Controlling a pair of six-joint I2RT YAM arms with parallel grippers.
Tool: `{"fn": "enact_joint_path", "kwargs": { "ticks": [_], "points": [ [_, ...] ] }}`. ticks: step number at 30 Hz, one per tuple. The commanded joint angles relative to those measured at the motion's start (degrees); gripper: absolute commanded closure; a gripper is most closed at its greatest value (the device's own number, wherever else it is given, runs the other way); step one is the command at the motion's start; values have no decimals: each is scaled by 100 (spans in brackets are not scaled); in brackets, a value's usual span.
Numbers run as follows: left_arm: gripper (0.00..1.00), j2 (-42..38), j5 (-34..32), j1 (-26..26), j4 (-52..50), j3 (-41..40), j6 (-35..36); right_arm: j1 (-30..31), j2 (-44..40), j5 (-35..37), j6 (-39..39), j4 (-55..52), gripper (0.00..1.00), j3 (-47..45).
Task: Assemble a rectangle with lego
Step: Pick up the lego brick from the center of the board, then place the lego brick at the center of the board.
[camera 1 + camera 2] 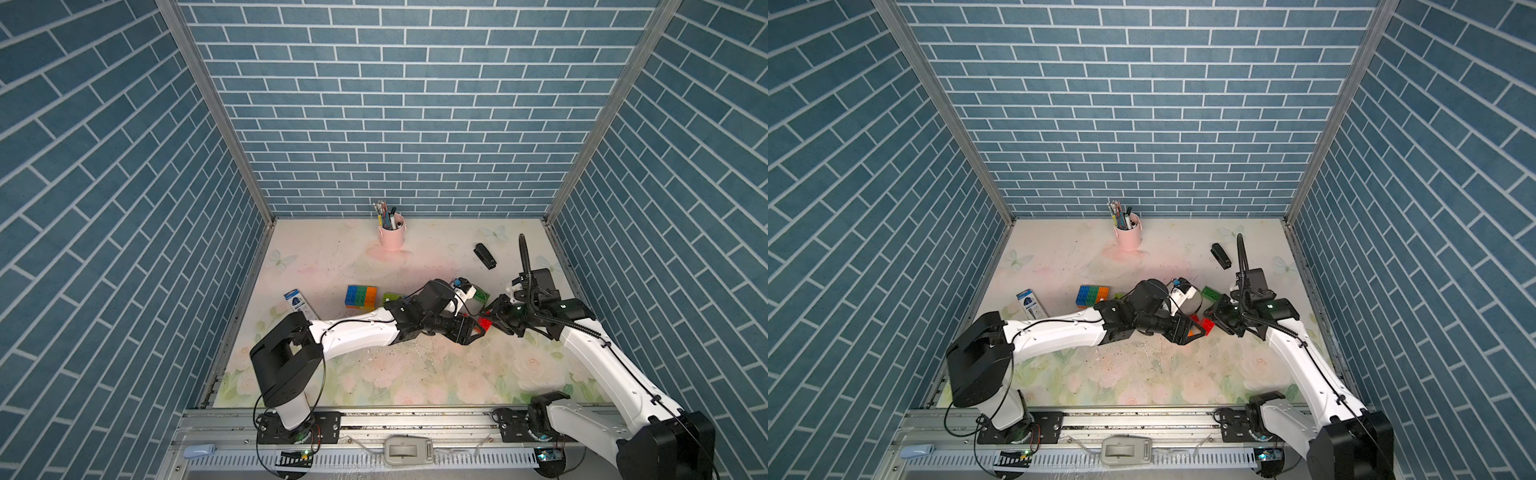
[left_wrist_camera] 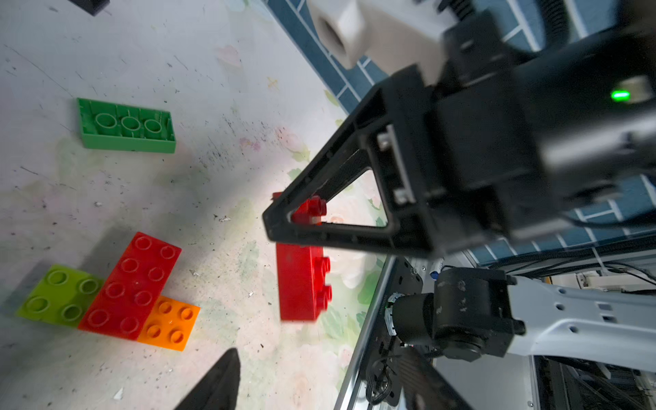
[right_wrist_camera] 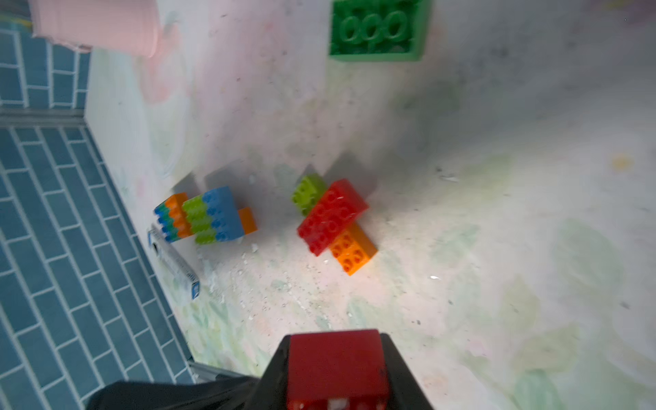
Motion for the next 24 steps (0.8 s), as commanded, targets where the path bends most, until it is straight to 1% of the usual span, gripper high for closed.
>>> {"fn": "enact_joint_path", "kwargs": {
  "ticks": [1,3,6,7,10,12,16,19,21,24],
  "points": [
    [22,-385,-271,221,-155,-381,341,-521,-142,906,183,-996,95,-280],
    [22,-590,-348,361,-186,-598,463,-774,-23,1139,296,-1057,96,-497],
    [21,-885,-443,559,-232,-844,706,-774,260,1403,680,-890,94,-585],
    [21,-970,-436,644,-234,-911,779,-756,374,1635,835,-829,93,-590],
    [21,-1140,-385,870,-237,-1044,941,-738,801,1929,1080,-718,89,-593],
    [21,-1216,-373,977,-276,-1100,1045,-713,1048,1939,1232,-599,88,-558],
    [21,-1312,-335,1132,-218,-1224,1180,-683,1522,1861,1406,-287,77,-598],
    [21,-1318,-318,1212,-226,-1238,1260,-689,1783,1729,1383,-156,72,-608],
    [21,-1323,-311,1246,-230,-1242,1279,-693,1812,1627,1275,-104,69,-618],
    [21,-1321,-305,1283,-217,-1240,1280,-727,1843,1474,887,-259,62,-502]
  ]
}}
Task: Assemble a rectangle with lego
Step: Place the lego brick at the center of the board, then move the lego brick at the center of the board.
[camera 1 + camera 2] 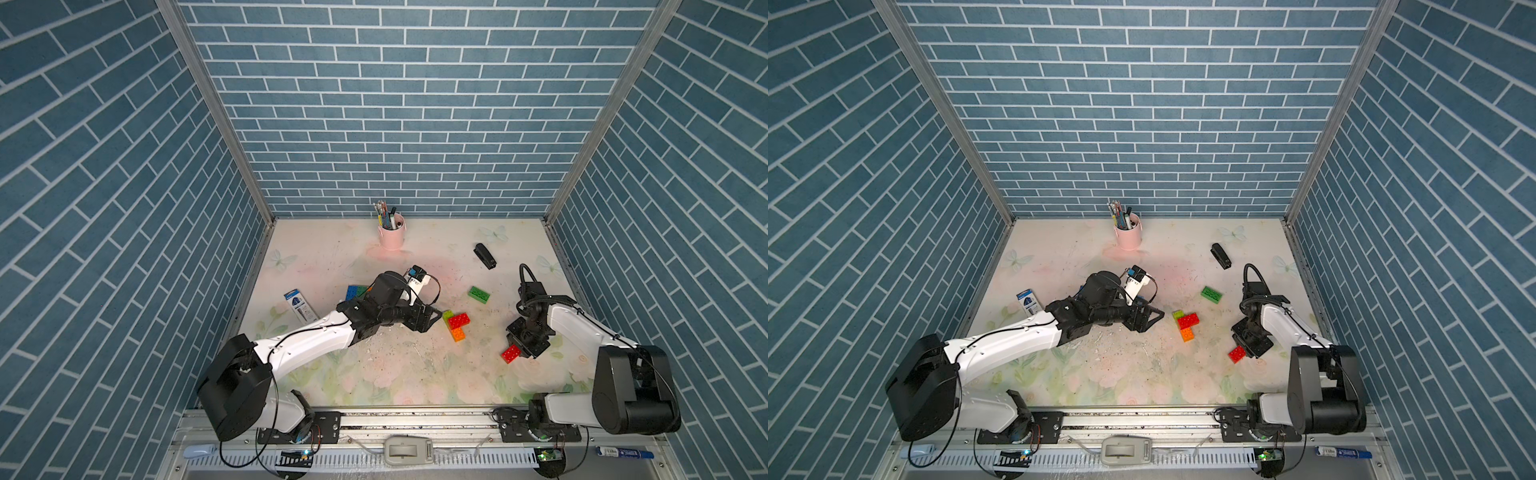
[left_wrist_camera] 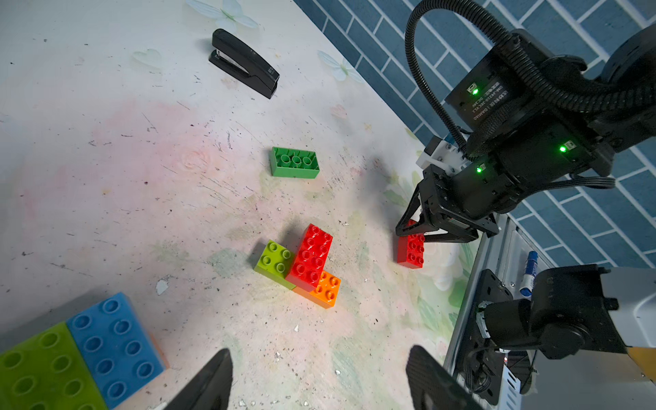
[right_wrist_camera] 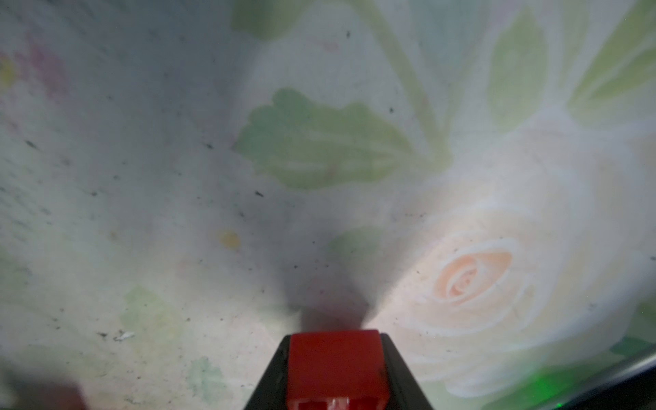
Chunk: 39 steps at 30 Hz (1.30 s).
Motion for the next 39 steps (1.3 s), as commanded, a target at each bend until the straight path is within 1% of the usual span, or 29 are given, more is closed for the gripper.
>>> {"fn": "enact_joint_path", "kwargs": {
  "ticks": [1,3,5,7,8,9,11,13,14,16,19,21,23,26,28,30,34,37,39],
  "points": [
    [21,-81,20,75,1,-90,144,-15,-13,-100,-292,-281,59,173],
    [21,-71,27,84,17,-102,150,-35,-195,-3,-528,-512,53,256],
    [21,-65,26,88,19,-101,151,-162,-380,67,-747,-596,44,254],
    [21,-50,26,84,49,-106,146,-343,-425,181,-1152,-581,39,340],
    [21,-48,25,84,54,-119,134,-345,-420,290,-1388,-509,38,432],
    [21,-40,34,84,61,-111,129,-346,-379,203,-1723,-307,38,526],
    [21,-4,48,84,75,-92,112,-339,34,-93,-2307,-46,38,706],
    [21,30,74,84,66,-66,110,-305,487,-584,-2625,159,38,688],
    [21,36,73,84,61,-66,115,-289,541,-713,-2662,268,38,598],
    [21,17,31,84,62,-96,124,-147,471,-831,-2709,365,35,415],
    [21,9,0,84,76,-151,125,93,296,-878,-2727,130,32,274],
    [21,21,7,84,96,-163,108,327,183,-898,-2672,-112,27,206],
    [21,32,9,84,88,-159,119,630,40,-760,-2517,-341,21,175],
    [22,21,-7,84,87,-188,133,921,-151,-616,-2299,-543,15,77],
    [22,4,-17,84,68,-189,141,1144,-198,-663,-2167,-589,8,59],
    [22,6,-16,84,47,-190,142,1465,-197,-706,-2091,-679,5,85],
    [22,0,-19,84,15,-197,159,1951,-312,-431,-1913,-1158,5,245],
    [22,12,-13,84,34,-192,151,2054,-317,52,-1664,-1452,7,286],
    [22,30,-4,84,65,-198,142,2125,-224,149,-1622,-1351,10,257]
  ]
}}
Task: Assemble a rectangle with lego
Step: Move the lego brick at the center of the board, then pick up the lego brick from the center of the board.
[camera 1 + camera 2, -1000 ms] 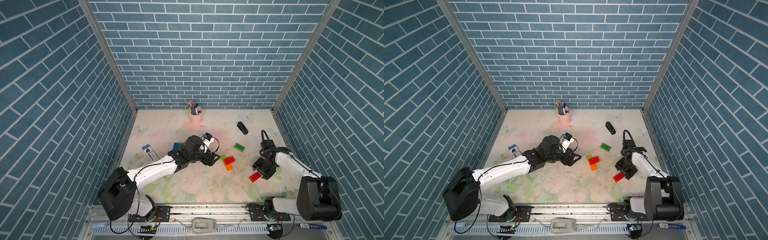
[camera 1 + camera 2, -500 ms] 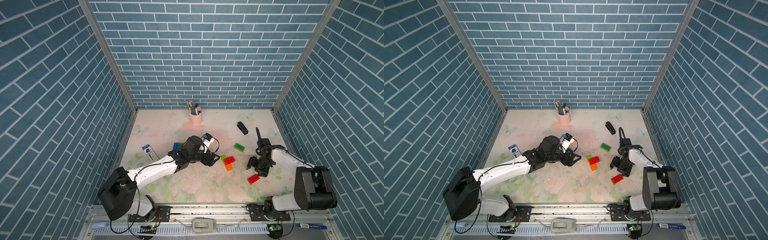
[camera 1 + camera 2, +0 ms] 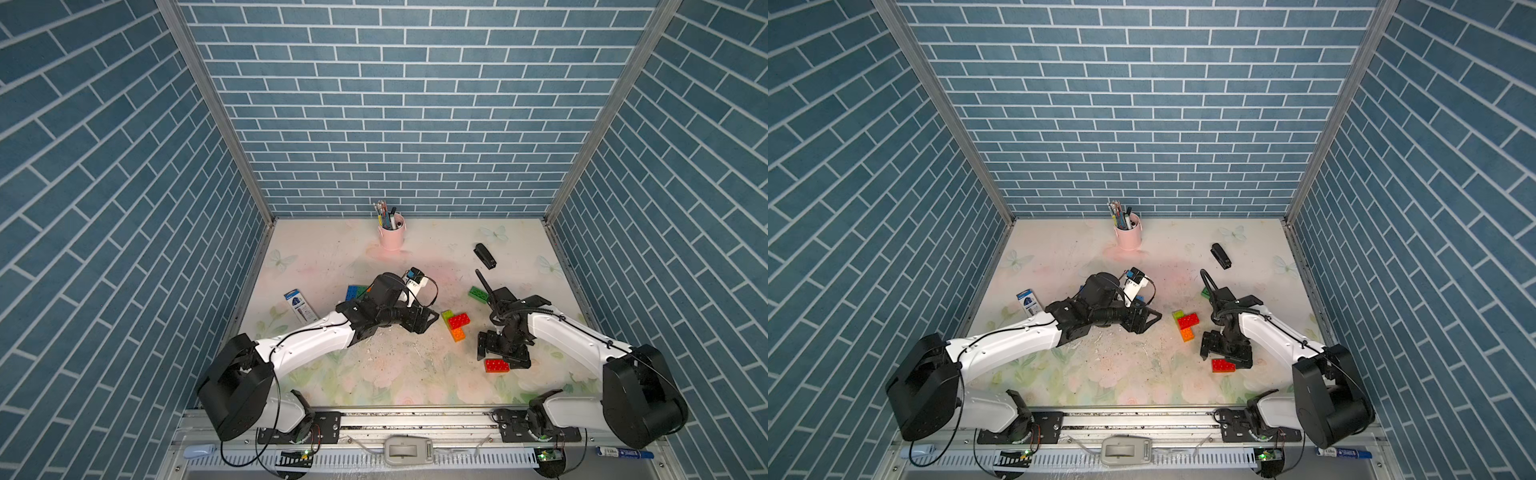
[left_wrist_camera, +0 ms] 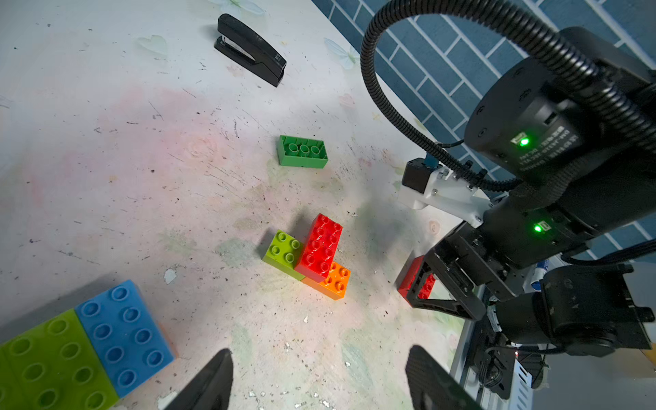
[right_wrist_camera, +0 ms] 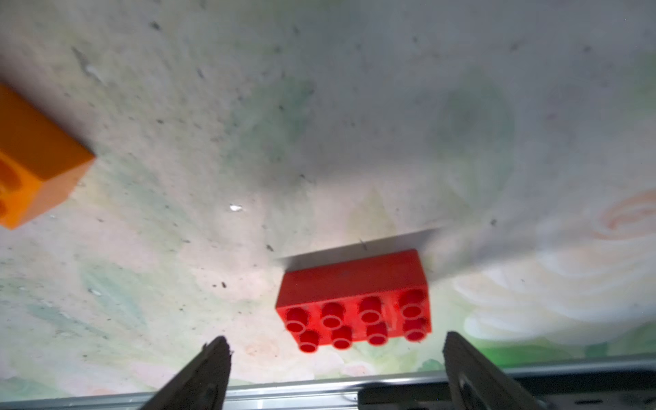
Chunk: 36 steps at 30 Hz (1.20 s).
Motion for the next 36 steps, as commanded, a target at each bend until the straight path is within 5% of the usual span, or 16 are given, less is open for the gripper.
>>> {"fn": "enact_joint_path", "kwargs": {
  "ticks": [1,29,36],
  "points": [
    [22,28,-16,43,44,-63,62,102,89,493,380,-282,11,83],
    [23,7,-408,59,-268,-18,123,386,696,510,-260,214,35,249],
    [25,-315,-724,774,-606,-269,-195,669,694,437,-644,-646,40,1316]
  ]
}}
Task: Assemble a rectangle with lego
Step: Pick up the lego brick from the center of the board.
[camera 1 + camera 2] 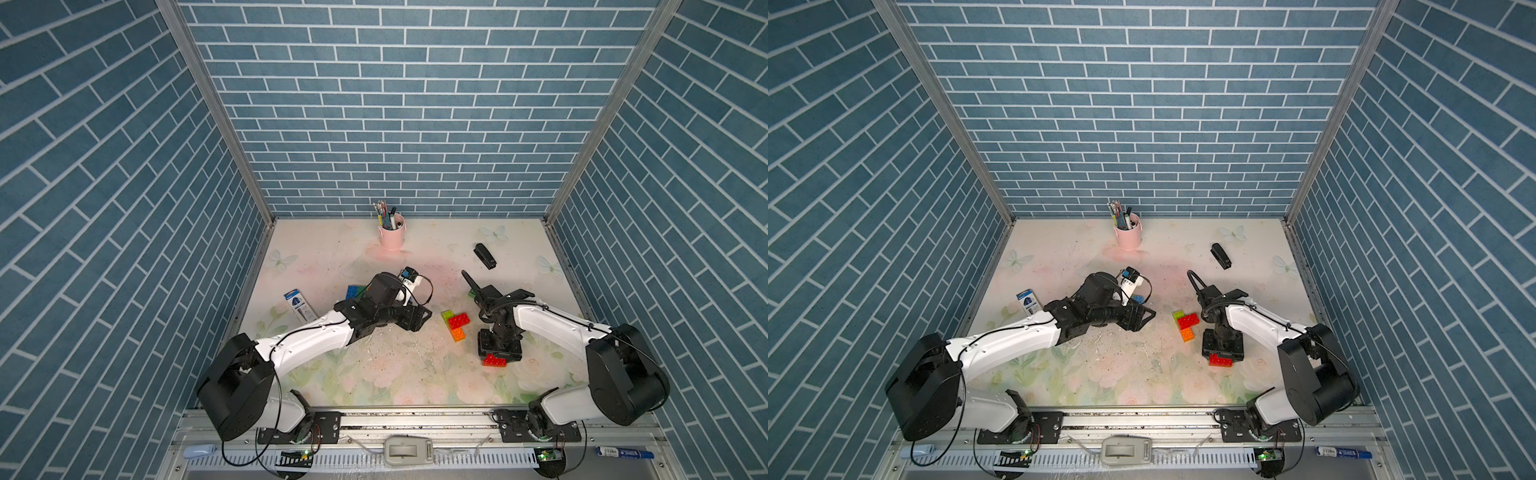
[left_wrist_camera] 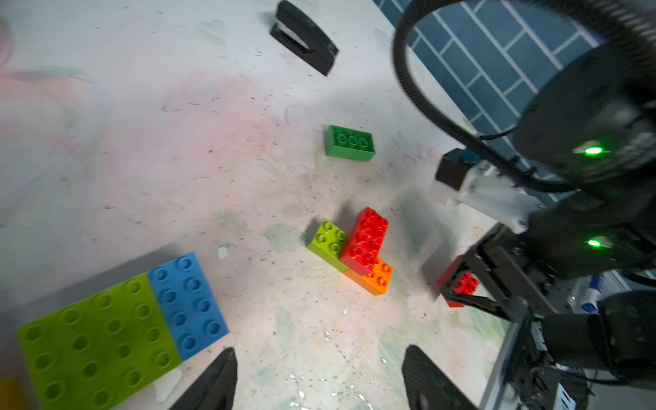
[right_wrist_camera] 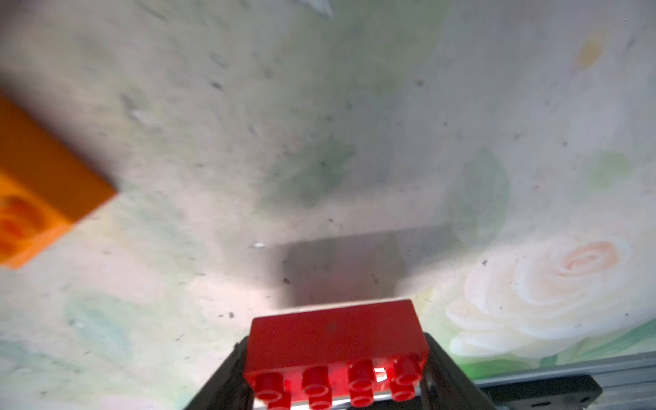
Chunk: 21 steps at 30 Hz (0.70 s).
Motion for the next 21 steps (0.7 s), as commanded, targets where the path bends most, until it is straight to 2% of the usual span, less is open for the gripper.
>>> {"fn": "enact_joint_path", "kwargs": {
  "ticks": [1,5,10,17,21],
  "points": [
    [25,-333,-291,400,-338,-163,-89,186,48,52,-420,-749,41,753],
    [25,-503,-714,516,-549,-111,187,328,665,255,-1038,-1456,42,2090],
    [25,-449,-875,551,-191,-262,108,345,1896,639,-1774,-1883,43,3495],
    [26,-271,-888,559,-135,-317,118,346,2900,529,-2111,-1717,47,4615],
    [25,-214,-879,560,-79,-358,97,345,3236,429,-2283,-1674,49,4800]
  ]
}}
